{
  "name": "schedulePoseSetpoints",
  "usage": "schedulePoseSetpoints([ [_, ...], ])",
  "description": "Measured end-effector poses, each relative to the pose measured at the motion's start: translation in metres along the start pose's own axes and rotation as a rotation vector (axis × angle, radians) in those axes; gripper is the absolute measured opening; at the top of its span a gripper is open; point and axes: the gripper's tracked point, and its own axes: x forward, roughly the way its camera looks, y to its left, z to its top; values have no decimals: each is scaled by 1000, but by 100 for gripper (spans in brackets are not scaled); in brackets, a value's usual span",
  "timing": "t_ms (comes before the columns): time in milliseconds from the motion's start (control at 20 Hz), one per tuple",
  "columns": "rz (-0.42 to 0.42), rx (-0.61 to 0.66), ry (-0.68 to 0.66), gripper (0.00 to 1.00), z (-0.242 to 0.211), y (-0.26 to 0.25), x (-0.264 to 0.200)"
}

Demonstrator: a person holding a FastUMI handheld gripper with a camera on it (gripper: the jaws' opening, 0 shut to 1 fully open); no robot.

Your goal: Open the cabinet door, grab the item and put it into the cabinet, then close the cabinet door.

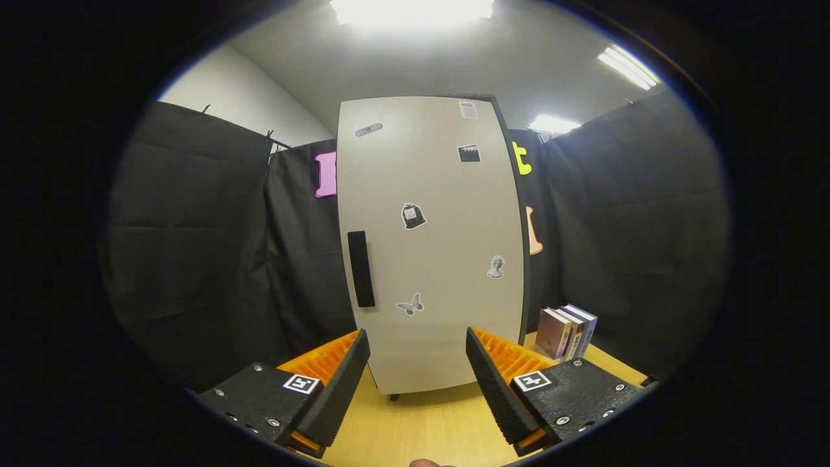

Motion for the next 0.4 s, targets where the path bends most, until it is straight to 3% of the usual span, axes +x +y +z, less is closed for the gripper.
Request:
schedulePoseSetpoints([
  [400, -9, 1, -2, 93, 2, -2, 1],
])
